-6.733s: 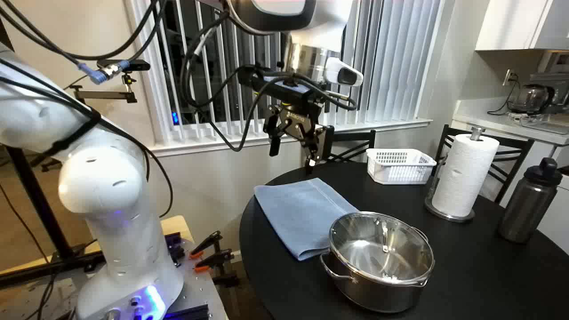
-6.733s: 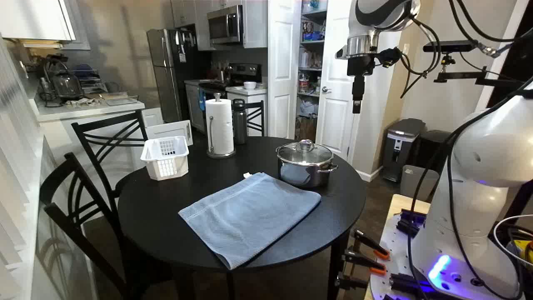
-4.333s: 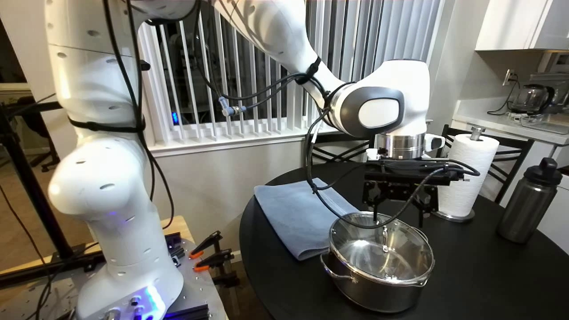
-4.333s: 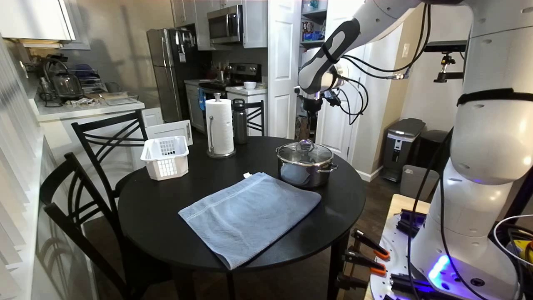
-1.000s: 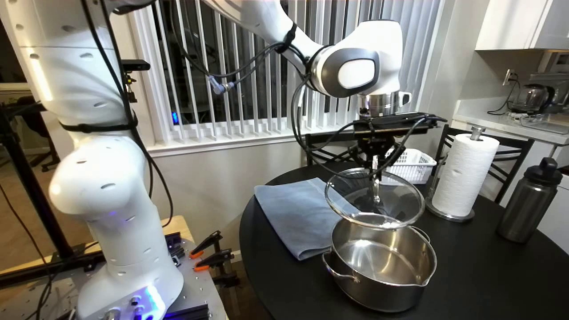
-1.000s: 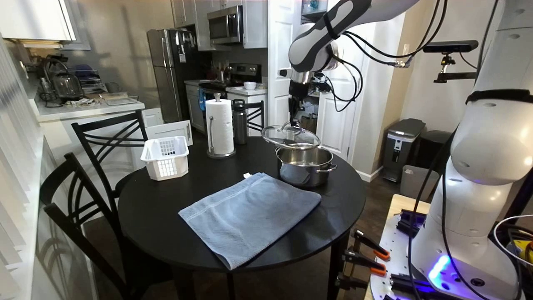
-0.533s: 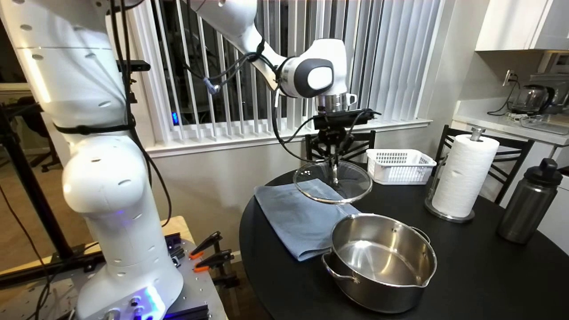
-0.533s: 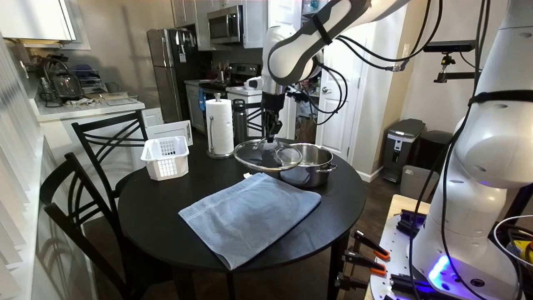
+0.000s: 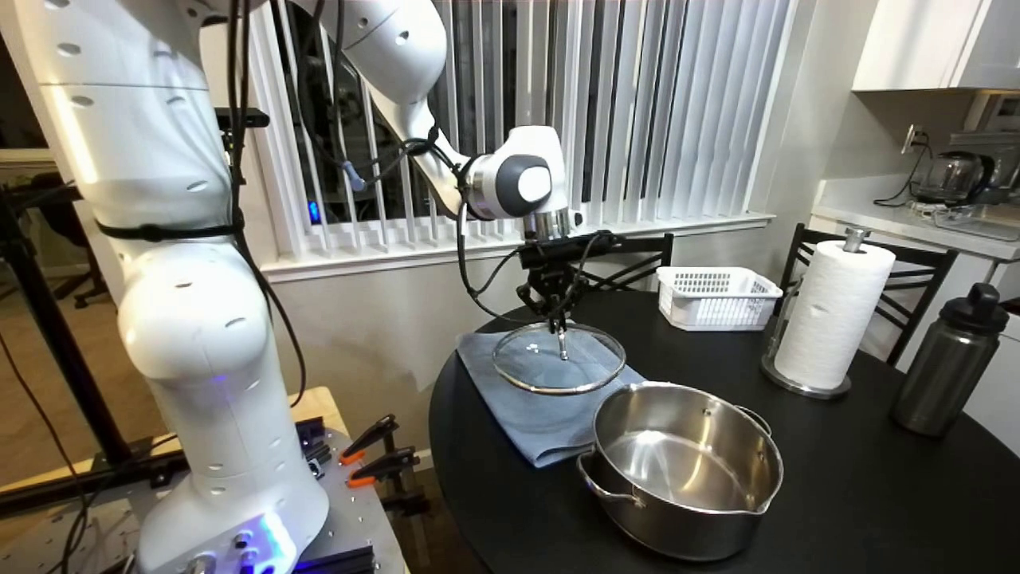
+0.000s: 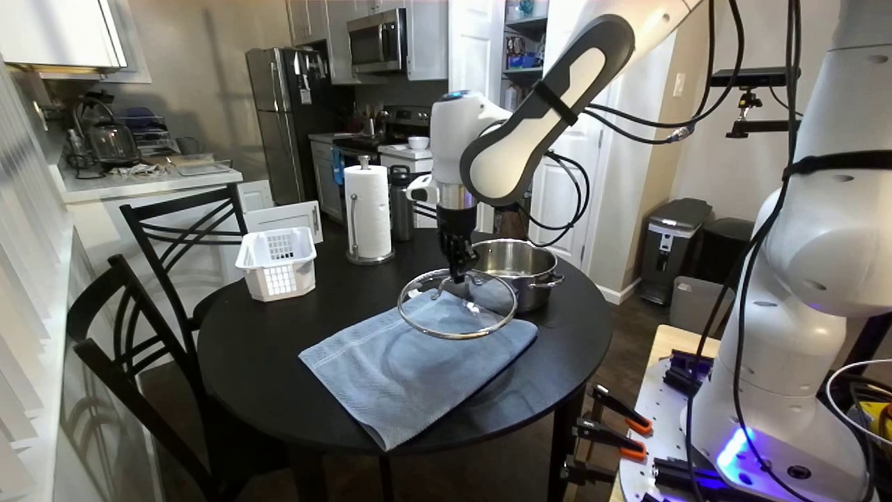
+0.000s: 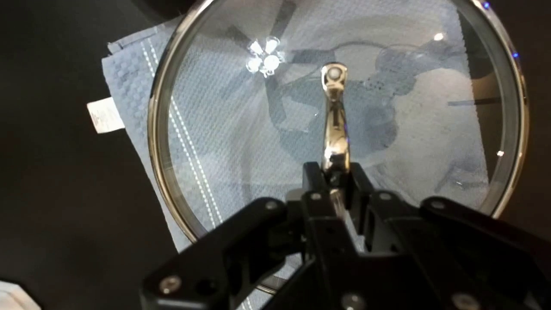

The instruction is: Pick up the clear lid from the silver pot and put in on the blue towel

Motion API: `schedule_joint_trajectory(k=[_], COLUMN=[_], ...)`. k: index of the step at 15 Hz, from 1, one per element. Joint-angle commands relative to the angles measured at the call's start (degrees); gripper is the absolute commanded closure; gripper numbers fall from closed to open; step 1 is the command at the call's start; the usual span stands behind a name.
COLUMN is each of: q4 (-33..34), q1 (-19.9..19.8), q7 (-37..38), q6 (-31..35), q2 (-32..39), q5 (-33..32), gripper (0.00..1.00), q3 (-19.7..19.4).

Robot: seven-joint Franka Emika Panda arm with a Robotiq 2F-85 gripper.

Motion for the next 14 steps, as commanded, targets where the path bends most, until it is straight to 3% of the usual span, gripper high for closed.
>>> schedule_joint_trajectory(k=[1, 7, 14], q4=[-1.44, -0.42, 3.01], q1=[-1.95, -2.29, -2.58], q7=[-2.66, -6.74, -0.36], q6=[4.22, 7.4, 10.36], q2=[-0.24, 1.15, 8.67], q5=[3.52, 15.92, 9.76], gripper=[0.96, 0.96, 0.96], q3=[-1.13, -0.36, -0.89])
